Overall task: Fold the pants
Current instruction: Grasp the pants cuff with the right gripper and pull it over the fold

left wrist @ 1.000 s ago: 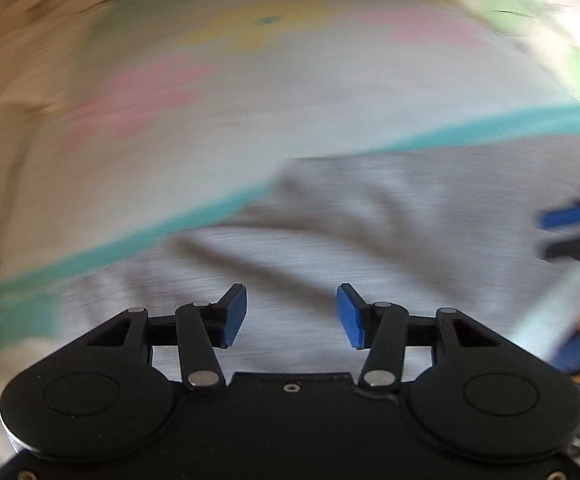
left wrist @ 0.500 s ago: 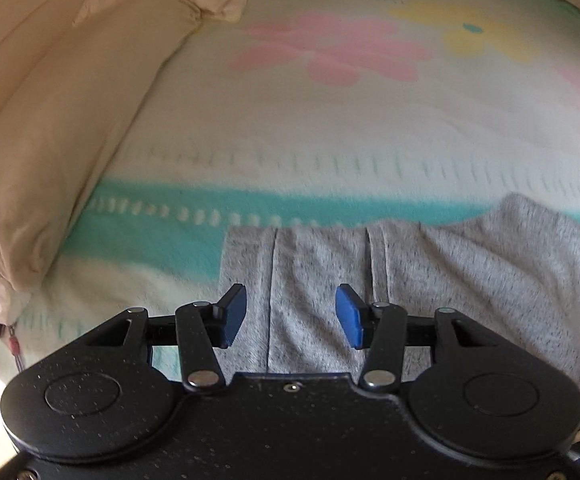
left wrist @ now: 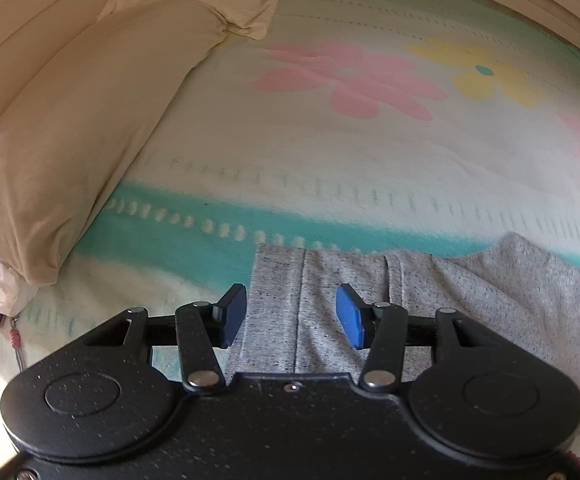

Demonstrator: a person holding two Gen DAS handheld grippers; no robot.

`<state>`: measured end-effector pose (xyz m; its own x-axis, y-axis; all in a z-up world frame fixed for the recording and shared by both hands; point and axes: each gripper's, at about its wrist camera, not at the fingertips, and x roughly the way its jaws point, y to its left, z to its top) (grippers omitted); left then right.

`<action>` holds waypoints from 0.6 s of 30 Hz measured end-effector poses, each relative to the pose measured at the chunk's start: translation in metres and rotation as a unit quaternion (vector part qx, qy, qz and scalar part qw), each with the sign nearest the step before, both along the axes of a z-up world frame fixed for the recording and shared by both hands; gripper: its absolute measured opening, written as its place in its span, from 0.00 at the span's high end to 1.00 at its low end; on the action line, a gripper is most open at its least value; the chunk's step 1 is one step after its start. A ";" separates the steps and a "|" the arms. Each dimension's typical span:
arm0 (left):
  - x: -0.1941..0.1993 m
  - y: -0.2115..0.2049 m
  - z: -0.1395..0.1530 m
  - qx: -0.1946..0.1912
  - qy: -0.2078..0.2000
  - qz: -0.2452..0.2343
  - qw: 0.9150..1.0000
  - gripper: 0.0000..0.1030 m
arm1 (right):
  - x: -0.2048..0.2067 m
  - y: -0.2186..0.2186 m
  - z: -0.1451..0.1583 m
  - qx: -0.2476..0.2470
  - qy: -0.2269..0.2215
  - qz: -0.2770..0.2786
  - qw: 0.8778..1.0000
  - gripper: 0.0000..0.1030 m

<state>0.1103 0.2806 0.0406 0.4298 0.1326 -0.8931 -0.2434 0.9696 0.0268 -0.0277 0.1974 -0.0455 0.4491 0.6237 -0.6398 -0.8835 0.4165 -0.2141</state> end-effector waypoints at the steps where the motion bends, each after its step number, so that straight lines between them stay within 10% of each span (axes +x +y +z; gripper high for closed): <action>1: -0.001 0.001 0.001 -0.001 -0.001 0.002 1.000 0.45 | 0.000 -0.003 0.008 0.012 0.006 -0.003 1.000 0.95; 18: 0.004 -0.032 -0.025 0.020 0.044 -0.051 0.998 0.45 | -0.028 0.001 -0.023 -0.020 0.052 0.045 0.997 0.93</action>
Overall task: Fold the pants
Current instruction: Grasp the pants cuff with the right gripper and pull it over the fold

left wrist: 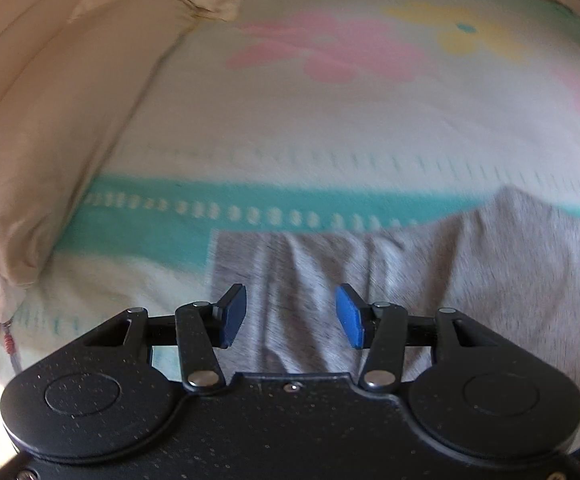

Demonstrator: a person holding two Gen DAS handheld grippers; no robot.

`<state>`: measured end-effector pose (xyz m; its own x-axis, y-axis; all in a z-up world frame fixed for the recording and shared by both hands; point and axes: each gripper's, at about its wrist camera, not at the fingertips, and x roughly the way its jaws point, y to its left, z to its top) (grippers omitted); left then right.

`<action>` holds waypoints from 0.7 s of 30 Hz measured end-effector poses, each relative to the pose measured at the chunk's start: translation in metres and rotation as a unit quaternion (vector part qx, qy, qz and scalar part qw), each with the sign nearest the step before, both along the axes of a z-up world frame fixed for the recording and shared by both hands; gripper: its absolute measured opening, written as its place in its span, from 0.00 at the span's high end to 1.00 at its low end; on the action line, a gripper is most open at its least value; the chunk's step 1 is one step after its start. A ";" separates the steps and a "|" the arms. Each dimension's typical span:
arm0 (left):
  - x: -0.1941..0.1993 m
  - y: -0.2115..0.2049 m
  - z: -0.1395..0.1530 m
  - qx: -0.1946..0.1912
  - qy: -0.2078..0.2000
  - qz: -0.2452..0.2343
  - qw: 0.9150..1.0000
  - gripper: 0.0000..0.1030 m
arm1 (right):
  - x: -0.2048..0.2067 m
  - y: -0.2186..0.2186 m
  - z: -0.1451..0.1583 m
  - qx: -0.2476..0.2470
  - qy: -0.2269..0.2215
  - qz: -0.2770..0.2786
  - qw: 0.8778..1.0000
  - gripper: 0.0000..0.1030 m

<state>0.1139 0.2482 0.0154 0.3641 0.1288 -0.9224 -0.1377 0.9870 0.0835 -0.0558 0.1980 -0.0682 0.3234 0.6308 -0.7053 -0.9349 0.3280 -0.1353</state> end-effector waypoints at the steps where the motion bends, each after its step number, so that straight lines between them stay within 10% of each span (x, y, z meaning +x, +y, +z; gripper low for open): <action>1: 0.000 -0.004 -0.005 0.000 0.008 -0.009 1.000 0.45 | 0.003 -0.003 0.004 0.006 0.008 -0.002 1.000 0.92; 9: -0.012 -0.020 -0.051 0.063 0.081 -0.055 0.993 0.43 | 0.057 -0.077 0.057 0.011 0.075 -0.013 0.997 0.82; 14: -0.010 0.000 -0.049 0.025 0.090 -0.021 0.995 0.39 | 0.126 -0.135 0.069 0.041 0.095 -0.130 0.986 0.78; 21: -0.010 -0.019 -0.049 0.066 0.088 -0.055 0.992 0.39 | 0.218 -0.162 0.035 0.042 0.105 -0.255 0.960 0.71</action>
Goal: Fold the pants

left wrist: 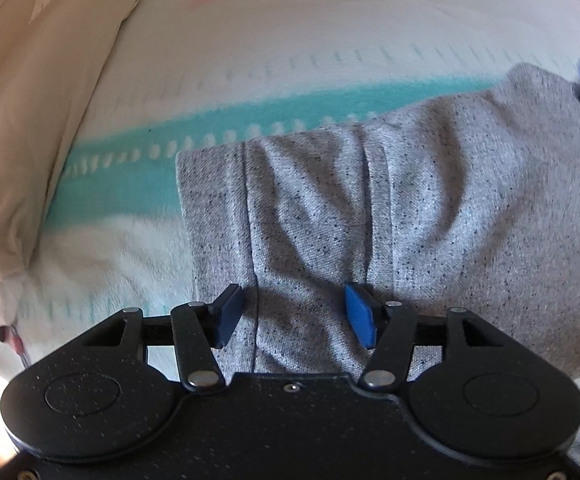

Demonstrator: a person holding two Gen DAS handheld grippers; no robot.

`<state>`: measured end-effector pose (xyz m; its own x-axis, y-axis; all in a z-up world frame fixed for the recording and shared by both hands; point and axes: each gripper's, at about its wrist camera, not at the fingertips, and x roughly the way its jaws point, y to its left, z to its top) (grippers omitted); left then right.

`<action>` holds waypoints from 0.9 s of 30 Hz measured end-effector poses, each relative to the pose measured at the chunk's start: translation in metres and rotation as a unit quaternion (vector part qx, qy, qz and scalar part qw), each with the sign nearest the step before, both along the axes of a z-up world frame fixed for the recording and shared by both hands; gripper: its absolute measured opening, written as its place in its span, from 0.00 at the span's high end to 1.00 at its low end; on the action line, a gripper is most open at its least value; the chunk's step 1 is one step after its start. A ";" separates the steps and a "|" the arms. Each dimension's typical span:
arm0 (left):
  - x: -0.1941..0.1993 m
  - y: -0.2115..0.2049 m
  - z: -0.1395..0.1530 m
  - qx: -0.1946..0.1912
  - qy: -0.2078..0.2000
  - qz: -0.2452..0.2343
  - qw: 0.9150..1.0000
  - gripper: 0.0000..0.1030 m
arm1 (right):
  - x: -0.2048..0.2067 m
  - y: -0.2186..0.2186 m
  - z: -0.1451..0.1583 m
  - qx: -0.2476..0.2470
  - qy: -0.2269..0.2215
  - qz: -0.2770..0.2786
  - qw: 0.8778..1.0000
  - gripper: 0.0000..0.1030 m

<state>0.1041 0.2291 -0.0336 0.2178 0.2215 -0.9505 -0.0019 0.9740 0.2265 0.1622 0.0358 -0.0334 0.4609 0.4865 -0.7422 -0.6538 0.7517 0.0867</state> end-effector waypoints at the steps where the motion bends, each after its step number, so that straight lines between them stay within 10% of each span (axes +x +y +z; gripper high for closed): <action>1: 0.000 -0.001 0.000 0.002 0.000 -0.002 1.000 0.39 | 0.007 -0.004 -0.005 -0.001 0.004 -0.010 1.000 0.71; 8: 0.001 0.003 0.001 -0.006 -0.002 -0.003 1.000 0.39 | 0.022 -0.004 -0.034 -0.008 0.049 0.003 0.999 0.72; 10: 0.001 0.004 0.001 -0.006 -0.003 -0.004 1.000 0.39 | 0.012 -0.002 -0.032 -0.004 0.047 0.025 0.999 0.91; 17: 0.000 0.008 -0.001 -0.009 -0.007 -0.005 1.000 0.36 | -0.063 0.019 -0.033 -0.104 -0.027 0.165 0.980 0.95; 27: -0.002 0.003 -0.001 0.002 -0.011 -0.015 1.000 0.36 | -0.028 0.007 -0.025 -0.041 0.018 0.079 0.996 0.69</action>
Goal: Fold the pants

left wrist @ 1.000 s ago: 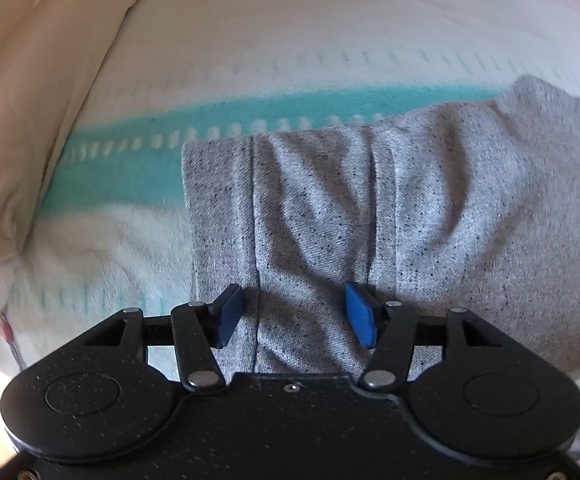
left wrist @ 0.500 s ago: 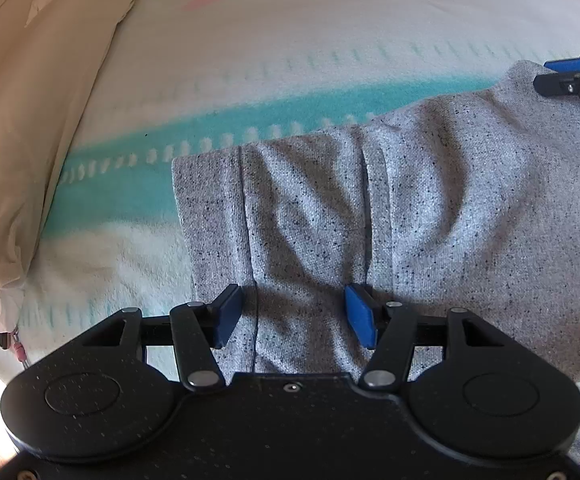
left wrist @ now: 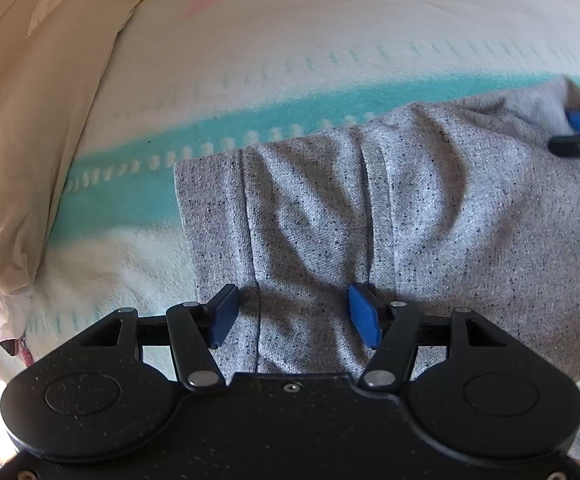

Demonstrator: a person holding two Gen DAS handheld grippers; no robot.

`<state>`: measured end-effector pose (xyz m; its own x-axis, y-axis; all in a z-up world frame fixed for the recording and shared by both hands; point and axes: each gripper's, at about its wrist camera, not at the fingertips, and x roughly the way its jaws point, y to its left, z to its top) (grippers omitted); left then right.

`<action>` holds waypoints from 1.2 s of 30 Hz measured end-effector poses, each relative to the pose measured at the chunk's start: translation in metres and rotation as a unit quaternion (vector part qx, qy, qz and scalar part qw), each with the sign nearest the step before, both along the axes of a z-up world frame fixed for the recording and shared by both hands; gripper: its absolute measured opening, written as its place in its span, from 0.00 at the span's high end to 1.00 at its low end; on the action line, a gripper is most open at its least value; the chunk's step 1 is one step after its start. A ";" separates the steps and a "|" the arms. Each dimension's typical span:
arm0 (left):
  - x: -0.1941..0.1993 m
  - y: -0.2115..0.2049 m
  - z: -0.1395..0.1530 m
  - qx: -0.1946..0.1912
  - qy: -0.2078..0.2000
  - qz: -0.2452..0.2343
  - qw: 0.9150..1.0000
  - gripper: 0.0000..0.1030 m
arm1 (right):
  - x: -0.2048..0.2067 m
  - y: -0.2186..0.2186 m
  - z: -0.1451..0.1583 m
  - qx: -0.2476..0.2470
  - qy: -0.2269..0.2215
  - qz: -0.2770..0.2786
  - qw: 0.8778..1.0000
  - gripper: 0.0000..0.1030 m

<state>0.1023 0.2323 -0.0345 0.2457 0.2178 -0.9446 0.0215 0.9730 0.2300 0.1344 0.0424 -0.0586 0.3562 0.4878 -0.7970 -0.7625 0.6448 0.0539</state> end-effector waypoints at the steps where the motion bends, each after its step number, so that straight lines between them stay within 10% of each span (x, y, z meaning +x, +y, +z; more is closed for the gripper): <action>1: 0.000 0.000 0.000 -0.002 0.000 0.002 1.000 0.36 | 0.004 0.000 -0.001 0.004 0.006 -0.007 1.000 0.69; 12: 0.000 0.005 -0.001 -0.011 -0.002 0.003 1.000 0.36 | 0.044 -0.006 -0.012 0.097 0.110 -0.071 0.987 0.61; 14: 0.000 0.006 -0.002 -0.013 -0.003 0.005 1.000 0.35 | 0.050 -0.008 -0.015 0.109 0.123 -0.091 0.982 0.86; 21: -0.003 0.009 -0.004 -0.015 0.002 -0.007 1.000 0.33 | 0.065 -0.006 -0.019 0.085 0.089 -0.150 0.981 0.98; 29: -0.005 0.007 -0.003 -0.004 0.003 -0.025 1.000 0.33 | 0.066 -0.018 0.002 0.085 0.054 -0.201 0.975 0.83; 36: -0.013 0.008 0.013 -0.004 -0.011 -0.011 1.000 0.44 | 0.012 -0.031 0.044 0.092 0.038 -0.117 0.988 0.83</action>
